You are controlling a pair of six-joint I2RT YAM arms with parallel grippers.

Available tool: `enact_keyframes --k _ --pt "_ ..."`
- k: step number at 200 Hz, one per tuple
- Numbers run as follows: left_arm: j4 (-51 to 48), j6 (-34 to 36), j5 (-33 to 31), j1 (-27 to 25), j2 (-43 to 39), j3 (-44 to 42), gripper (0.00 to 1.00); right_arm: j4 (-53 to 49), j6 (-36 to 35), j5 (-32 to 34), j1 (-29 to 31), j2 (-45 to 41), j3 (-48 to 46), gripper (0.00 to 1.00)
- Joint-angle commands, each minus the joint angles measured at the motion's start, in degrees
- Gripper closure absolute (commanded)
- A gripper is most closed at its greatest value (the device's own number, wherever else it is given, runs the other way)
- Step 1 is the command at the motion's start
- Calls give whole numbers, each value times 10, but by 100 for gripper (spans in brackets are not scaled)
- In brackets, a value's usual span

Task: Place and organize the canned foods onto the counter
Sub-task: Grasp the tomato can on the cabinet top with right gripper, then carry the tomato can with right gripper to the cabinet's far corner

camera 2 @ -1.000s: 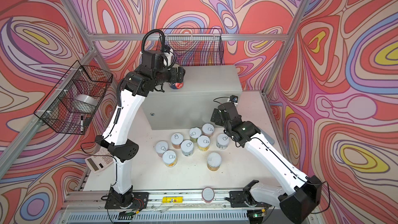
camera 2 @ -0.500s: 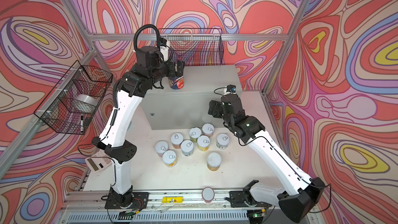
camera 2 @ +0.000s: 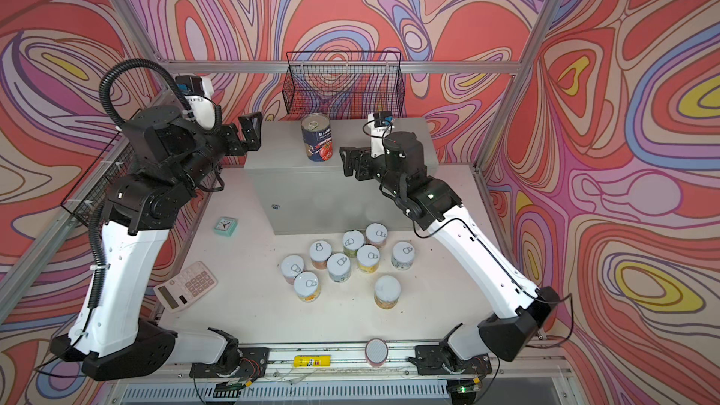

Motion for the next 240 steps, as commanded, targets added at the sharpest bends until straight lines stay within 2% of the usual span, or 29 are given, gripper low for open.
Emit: enact_keyframes --k 1,19,55,90,114,136,157,195,226,240 --pt "23 -45 71 29 11 -66 4 14 -42 -11 22 31 39 2" --pt "37 -58 105 48 14 -90 5 20 -69 9 43 57 58 2" --pt "55 -67 131 60 28 -114 7 23 -73 17 55 93 85 2" --pt "67 -74 153 63 53 -117 7 13 -83 59 58 151 134 2" --pt "76 -76 159 65 67 -119 8 6 -92 76 57 197 170 2" --pt "80 -78 165 67 75 -119 8 48 -97 69 56 209 162 2" --pt "83 -78 167 68 80 -120 8 29 -97 84 56 243 202 2" --pt "88 -79 171 72 86 -123 9 83 -87 99 56 260 187 2" --pt "88 -79 176 73 94 -120 10 114 -86 119 56 261 180 10" --pt "88 -79 176 73 94 -120 10 118 -93 123 56 259 183 19"
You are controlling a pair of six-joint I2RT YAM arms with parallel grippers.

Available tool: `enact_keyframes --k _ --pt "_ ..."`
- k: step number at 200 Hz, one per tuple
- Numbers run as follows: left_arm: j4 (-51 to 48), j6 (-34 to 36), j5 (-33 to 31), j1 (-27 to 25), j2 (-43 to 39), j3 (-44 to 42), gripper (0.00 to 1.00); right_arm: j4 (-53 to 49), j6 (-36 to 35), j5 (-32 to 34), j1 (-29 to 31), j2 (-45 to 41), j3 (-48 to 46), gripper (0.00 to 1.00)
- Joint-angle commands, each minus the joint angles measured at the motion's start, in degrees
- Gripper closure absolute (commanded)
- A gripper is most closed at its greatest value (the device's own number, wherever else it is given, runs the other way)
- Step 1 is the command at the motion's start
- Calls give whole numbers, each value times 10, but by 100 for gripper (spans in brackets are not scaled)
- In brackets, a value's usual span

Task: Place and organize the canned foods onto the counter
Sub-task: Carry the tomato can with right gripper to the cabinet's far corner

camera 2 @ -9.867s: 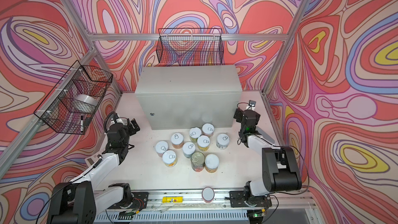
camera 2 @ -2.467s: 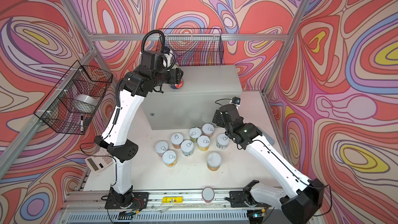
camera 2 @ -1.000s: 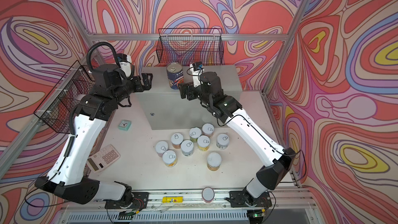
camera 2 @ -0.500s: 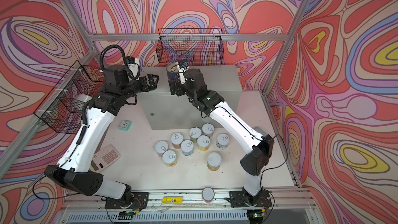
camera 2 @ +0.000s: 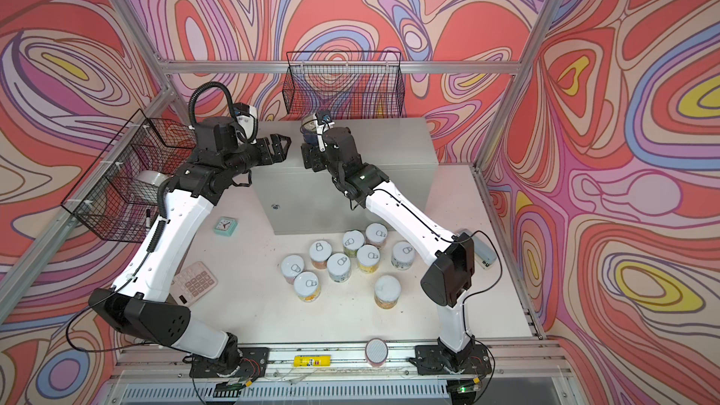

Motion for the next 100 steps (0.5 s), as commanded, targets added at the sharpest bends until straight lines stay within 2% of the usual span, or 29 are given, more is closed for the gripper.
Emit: enact_keyframes --k 1,10,22,31,37,73,96,100 --pt "13 -6 8 4 8 -1 10 36 -4 28 -1 2 1 19" --pt "14 -6 8 5 8 -2 10 35 -9 30 0 2 2 25" --pt "15 -7 6 4 8 -4 10 31 -13 37 -1 0 7 48" --pt "15 -8 6 4 8 -5 10 29 -17 40 -1 -2 6 61" --pt "16 -8 6 4 8 -5 10 28 -18 42 -1 -3 5 66" --pt "21 -11 10 5 6 -15 10 14 -30 76 -7 -9 0 75" --pt "21 -11 10 4 9 -18 10 -8 -9 74 -41 -20 -6 100" --pt "21 -11 10 4 9 -19 10 -11 -5 74 -48 -22 -8 100"
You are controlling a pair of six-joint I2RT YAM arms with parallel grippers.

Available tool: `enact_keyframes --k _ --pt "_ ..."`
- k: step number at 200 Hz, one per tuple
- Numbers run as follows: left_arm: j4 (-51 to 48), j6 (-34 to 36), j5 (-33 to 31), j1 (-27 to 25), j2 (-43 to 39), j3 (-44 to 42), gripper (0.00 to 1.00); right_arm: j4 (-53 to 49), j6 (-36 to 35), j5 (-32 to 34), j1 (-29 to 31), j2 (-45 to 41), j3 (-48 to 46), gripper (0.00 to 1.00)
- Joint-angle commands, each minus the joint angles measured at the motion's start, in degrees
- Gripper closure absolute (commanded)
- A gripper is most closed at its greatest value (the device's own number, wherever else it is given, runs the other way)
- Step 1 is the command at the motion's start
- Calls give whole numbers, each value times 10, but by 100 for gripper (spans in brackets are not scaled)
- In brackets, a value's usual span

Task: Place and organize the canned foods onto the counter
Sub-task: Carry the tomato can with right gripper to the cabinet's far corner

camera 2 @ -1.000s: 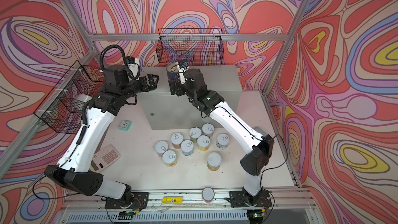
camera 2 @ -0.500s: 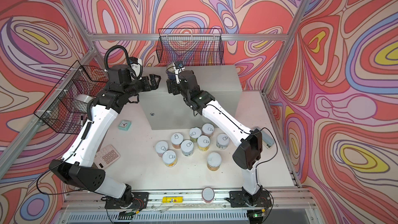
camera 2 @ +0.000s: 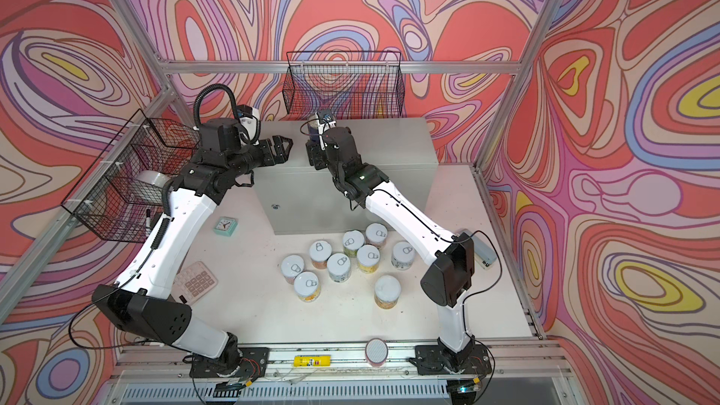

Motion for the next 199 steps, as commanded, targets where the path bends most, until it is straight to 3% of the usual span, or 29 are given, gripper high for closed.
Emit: enact_keyframes --k 1,53,119,199 --pt "15 -6 8 4 4 -5 10 -13 18 28 -43 -23 -8 100" --pt "25 -6 15 4 16 -4 11 -65 16 25 -114 -55 -2 100" --pt "40 -11 34 3 22 -15 12 -155 8 25 -186 -13 69 100" --pt "39 -10 35 -1 32 -6 13 -132 35 13 -227 -6 38 100"
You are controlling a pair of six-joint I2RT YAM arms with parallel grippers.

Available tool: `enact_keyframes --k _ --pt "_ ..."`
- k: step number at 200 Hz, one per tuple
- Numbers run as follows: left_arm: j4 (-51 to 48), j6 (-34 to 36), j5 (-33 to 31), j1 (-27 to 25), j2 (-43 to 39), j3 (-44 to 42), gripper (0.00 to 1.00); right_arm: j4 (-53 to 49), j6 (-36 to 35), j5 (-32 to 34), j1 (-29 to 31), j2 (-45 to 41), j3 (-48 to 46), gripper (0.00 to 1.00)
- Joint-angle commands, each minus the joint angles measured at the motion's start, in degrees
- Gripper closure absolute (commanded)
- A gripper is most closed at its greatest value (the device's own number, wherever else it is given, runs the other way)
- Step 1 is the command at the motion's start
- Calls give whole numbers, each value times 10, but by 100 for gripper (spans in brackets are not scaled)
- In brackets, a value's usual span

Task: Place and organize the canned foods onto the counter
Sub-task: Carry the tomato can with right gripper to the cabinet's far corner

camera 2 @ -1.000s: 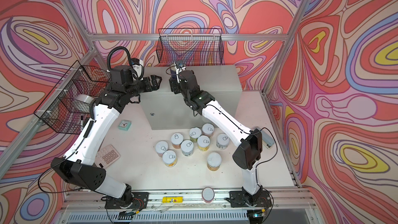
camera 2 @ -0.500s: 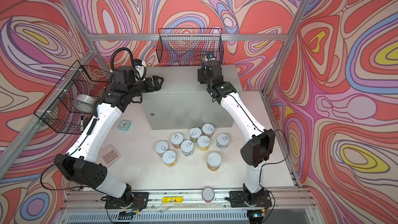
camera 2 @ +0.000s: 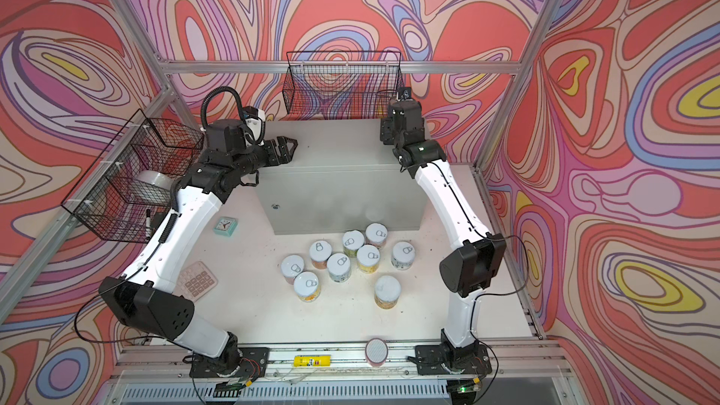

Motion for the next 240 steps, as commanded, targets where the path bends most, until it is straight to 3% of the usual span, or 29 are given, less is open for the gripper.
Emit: enact_keyframes --k 1,140,160,167,184,208,218,240 --pt "4 -4 7 -1 15 4 13 12 15 4 -9 14 -10 100" --pt "4 7 -11 -13 25 13 10 42 4 55 -23 70 7 100" --pt "2 9 -19 -16 23 11 8 42 8 53 -23 70 4 77" --pt "1 10 -21 -17 22 11 7 44 12 48 -23 67 2 60" --pt "-1 11 -20 -16 19 11 6 46 20 41 -23 56 -7 38" --pt "3 17 -24 -17 6 3 3 45 26 24 -23 30 -18 19" --pt "12 24 -21 -16 -1 -7 2 34 25 4 -23 24 -15 3" --pt "6 34 -16 -16 -2 -4 2 1 28 -26 -23 13 7 2"
